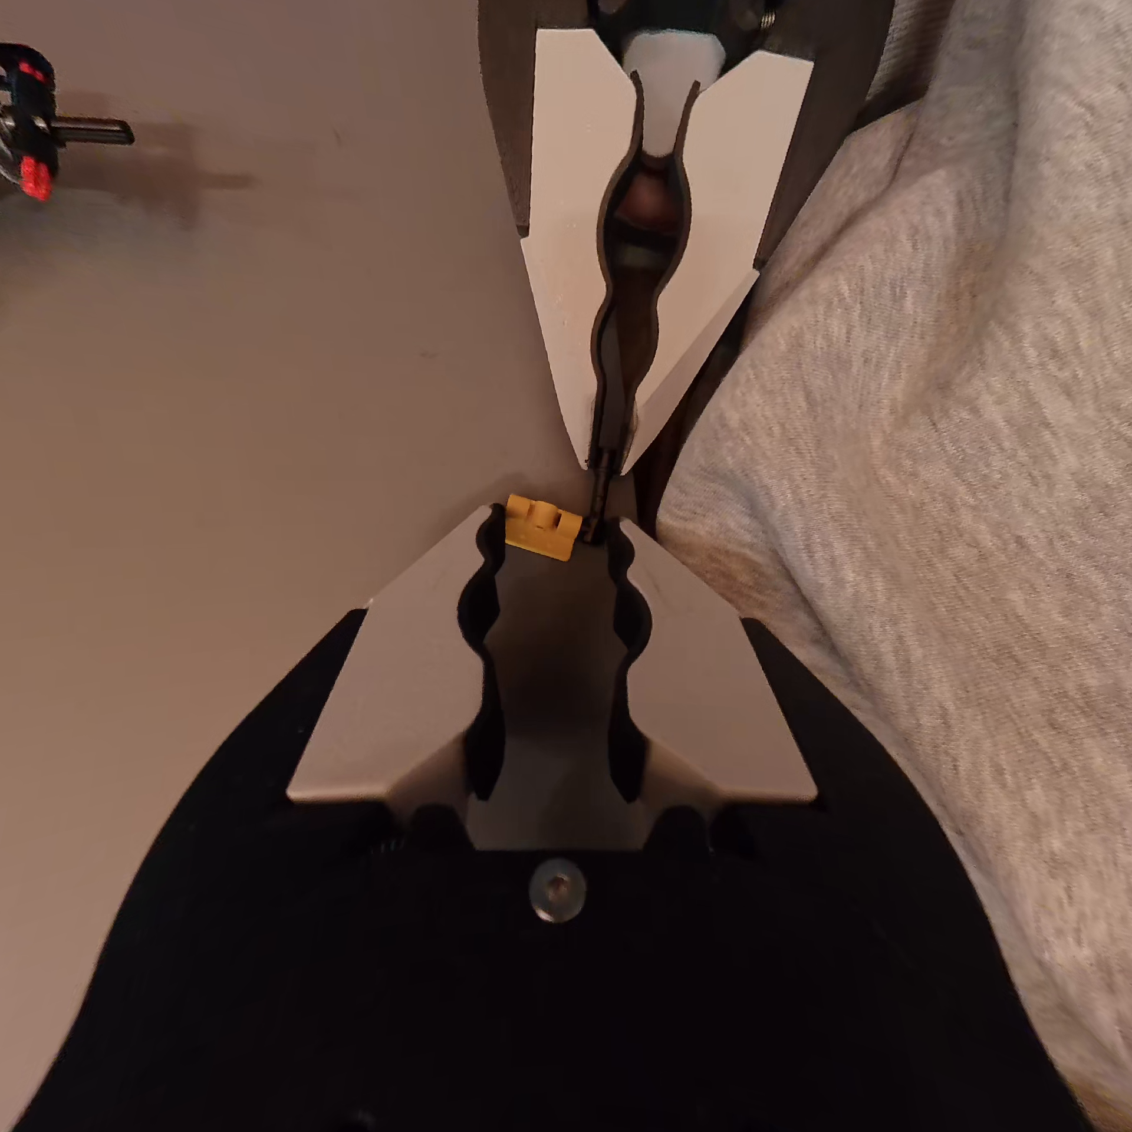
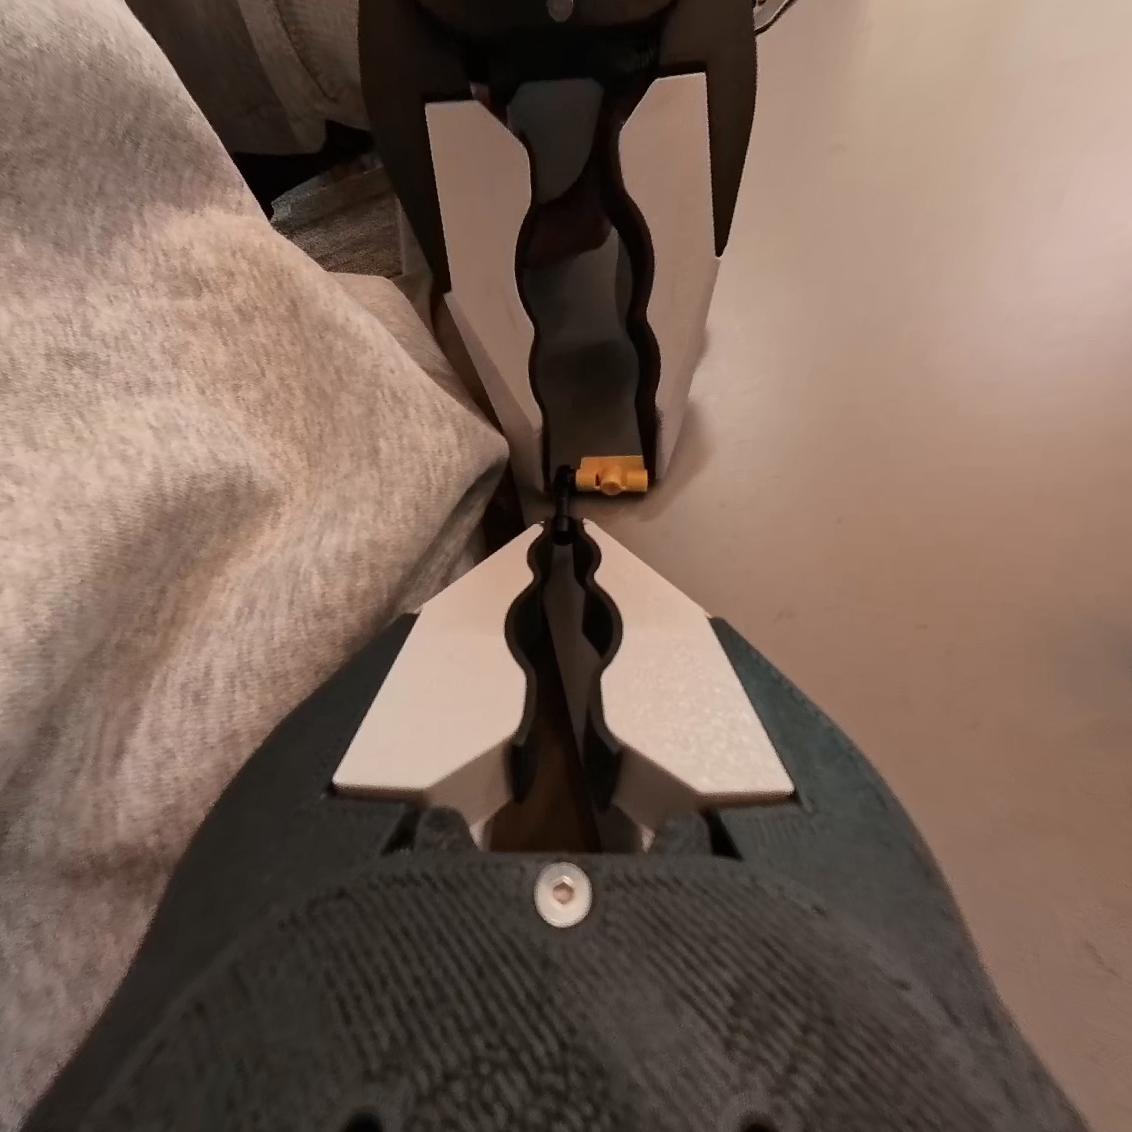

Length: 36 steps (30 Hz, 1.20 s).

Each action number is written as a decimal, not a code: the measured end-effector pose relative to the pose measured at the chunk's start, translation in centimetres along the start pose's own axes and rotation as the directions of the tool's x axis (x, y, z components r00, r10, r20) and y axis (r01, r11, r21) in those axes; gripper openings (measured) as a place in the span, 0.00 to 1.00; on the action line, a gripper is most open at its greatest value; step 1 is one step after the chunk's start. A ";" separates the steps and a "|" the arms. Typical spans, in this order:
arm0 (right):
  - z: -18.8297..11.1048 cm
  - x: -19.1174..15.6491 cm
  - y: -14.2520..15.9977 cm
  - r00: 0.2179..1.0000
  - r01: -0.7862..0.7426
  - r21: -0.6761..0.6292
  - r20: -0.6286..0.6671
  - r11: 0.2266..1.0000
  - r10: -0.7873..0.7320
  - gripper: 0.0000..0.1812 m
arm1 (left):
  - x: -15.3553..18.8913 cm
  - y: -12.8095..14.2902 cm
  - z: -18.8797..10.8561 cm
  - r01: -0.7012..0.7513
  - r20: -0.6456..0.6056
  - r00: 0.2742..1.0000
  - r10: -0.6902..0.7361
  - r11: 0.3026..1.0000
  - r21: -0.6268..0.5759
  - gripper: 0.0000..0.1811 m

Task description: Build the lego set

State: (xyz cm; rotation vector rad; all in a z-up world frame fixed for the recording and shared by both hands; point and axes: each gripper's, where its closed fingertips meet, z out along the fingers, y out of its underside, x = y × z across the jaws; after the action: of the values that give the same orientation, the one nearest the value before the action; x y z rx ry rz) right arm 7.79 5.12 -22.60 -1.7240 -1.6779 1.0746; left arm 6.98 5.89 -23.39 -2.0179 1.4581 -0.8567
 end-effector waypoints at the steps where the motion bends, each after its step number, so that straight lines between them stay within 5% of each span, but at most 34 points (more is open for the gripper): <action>1: 0.0 0.0 0.0 1.000 0.002 -0.001 -0.003 1.000 -0.002 0.03 | 0.2 0.0 0.0 0.002 -0.013 1.000 -0.002 1.000 -0.001 0.20; 20: -0.1 0.1 0.0 1.000 -0.015 0.007 0.017 1.000 0.014 0.03 | -0.4 0.4 -0.2 -0.069 0.039 0.997 0.069 0.998 -0.013 0.17; 27: -1.7 -0.1 -1.9 0.992 -0.096 0.147 0.097 0.984 0.082 0.03 | 0.1 -1.5 -1.9 0.103 -0.097 0.991 -0.088 0.981 0.163 0.17; 36: -1.7 -2.3 -2.2 0.962 -0.143 0.147 0.252 0.979 0.103 0.03 | 2.4 -0.9 -2.1 0.222 -0.158 0.968 -0.195 0.959 0.176 0.16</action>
State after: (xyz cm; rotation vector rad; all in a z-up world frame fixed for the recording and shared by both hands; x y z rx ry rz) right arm 8.10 3.40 -19.45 -1.6626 -1.5859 1.4918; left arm 6.58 3.77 -20.88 -2.0231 1.1930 -1.2011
